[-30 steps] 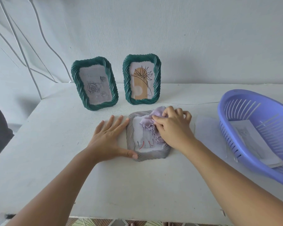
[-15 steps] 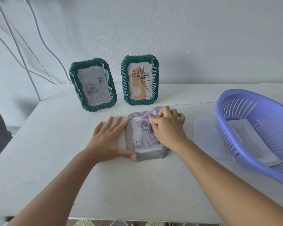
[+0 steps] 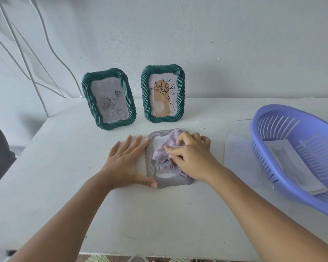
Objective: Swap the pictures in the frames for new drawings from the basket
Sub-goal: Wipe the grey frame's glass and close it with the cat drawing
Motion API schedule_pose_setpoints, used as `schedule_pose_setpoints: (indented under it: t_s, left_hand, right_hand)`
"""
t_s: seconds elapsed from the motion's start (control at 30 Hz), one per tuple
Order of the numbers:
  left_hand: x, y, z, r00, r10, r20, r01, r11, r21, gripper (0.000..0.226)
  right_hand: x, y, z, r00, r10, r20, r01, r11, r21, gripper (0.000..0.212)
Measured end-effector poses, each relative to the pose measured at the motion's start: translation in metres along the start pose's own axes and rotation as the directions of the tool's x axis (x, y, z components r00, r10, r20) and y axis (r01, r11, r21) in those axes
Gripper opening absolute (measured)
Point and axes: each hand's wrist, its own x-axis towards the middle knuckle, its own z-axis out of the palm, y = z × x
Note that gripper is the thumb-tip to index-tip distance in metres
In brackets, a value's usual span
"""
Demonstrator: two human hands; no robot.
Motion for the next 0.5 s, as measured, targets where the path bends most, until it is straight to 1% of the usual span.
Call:
schedule_pose_setpoints:
  t_s: [0.07, 0.13, 0.23, 0.3, 0.37, 0.4, 0.5]
  left_hand:
    - [-0.001, 0.0, 0.0, 1.0, -0.001, 0.0, 0.001, 1.0, -0.004, 0.144]
    - [0.0, 0.0, 0.001, 1.0, 0.002, -0.006, -0.002, 1.0, -0.011, 0.143]
    - [-0.001, 0.0, 0.0, 1.0, 0.002, -0.005, -0.002, 1.0, -0.007, 0.142]
    - [-0.001, 0.0, 0.0, 1.0, 0.0, -0.004, 0.0, 1.0, -0.003, 0.142]
    - [0.0, 0.0, 0.0, 1.0, 0.0, -0.002, 0.0, 1.0, 0.004, 0.143]
    - [0.0, 0.0, 0.001, 1.0, -0.001, -0.002, 0.001, 1.0, 0.006, 0.143]
    - [0.0, 0.0, 0.001, 1.0, -0.001, -0.002, 0.001, 1.0, 0.005, 0.144]
  right_hand:
    - [-0.009, -0.002, 0.001, 0.992, -0.098, 0.076, 0.093, 0.993, 0.069, 0.03]
    - [-0.018, 0.006, -0.007, 0.982, -0.143, 0.122, 0.132, 0.986, 0.099, 0.03]
    - [-0.019, 0.023, -0.017, 0.982, -0.123, 0.145, 0.113, 0.991, 0.072, 0.03]
    - [-0.012, 0.02, -0.016, 0.993, -0.078, 0.086, 0.077, 0.997, 0.013, 0.03]
    - [-0.005, 0.008, -0.01, 0.998, -0.048, 0.029, 0.048, 0.999, 0.015, 0.03]
    - [-0.003, 0.001, -0.006, 0.998, -0.059, 0.032, 0.058, 0.998, 0.037, 0.03]
    - [-0.007, -0.004, -0.003, 0.983, -0.14, 0.122, 0.129, 0.987, 0.092, 0.03]
